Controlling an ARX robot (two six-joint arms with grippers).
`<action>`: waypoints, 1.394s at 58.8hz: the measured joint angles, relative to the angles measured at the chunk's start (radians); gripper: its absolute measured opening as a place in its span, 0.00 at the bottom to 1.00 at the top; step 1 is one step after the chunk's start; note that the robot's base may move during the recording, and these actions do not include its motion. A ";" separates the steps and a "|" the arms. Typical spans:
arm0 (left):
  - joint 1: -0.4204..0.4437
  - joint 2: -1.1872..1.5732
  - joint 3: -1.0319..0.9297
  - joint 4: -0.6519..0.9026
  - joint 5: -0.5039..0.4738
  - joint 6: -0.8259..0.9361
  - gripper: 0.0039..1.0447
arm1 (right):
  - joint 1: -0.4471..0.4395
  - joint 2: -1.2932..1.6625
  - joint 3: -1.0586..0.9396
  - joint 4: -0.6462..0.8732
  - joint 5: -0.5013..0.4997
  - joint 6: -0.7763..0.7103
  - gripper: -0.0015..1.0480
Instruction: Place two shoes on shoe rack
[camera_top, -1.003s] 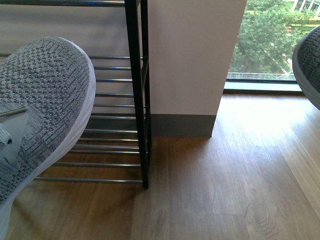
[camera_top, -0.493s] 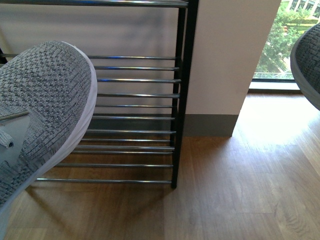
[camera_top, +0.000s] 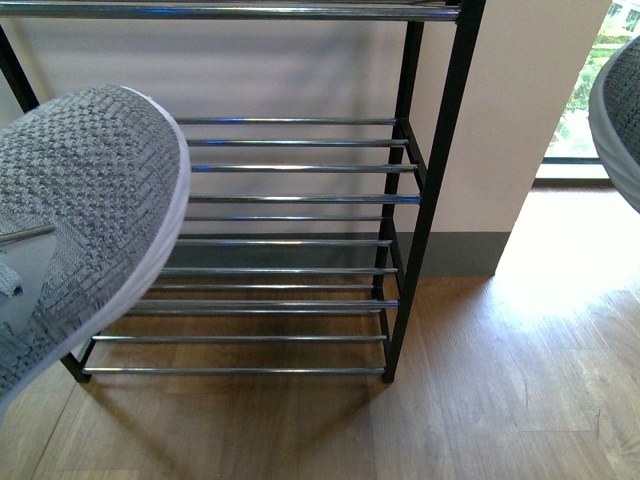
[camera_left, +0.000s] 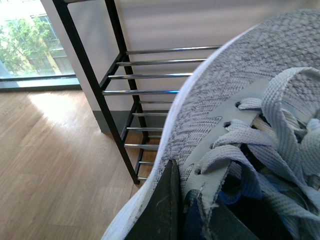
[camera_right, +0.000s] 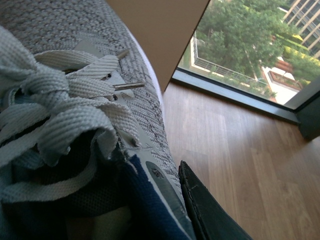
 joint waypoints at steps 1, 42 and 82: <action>0.000 0.000 0.000 0.000 0.003 0.000 0.01 | 0.000 0.000 0.000 0.000 0.002 0.000 0.01; -0.002 0.002 0.000 0.000 0.009 0.000 0.01 | -0.003 0.001 0.000 0.000 0.010 0.000 0.01; -0.001 0.000 -0.005 0.000 0.008 0.000 0.01 | 0.000 0.000 0.000 0.000 0.009 0.000 0.01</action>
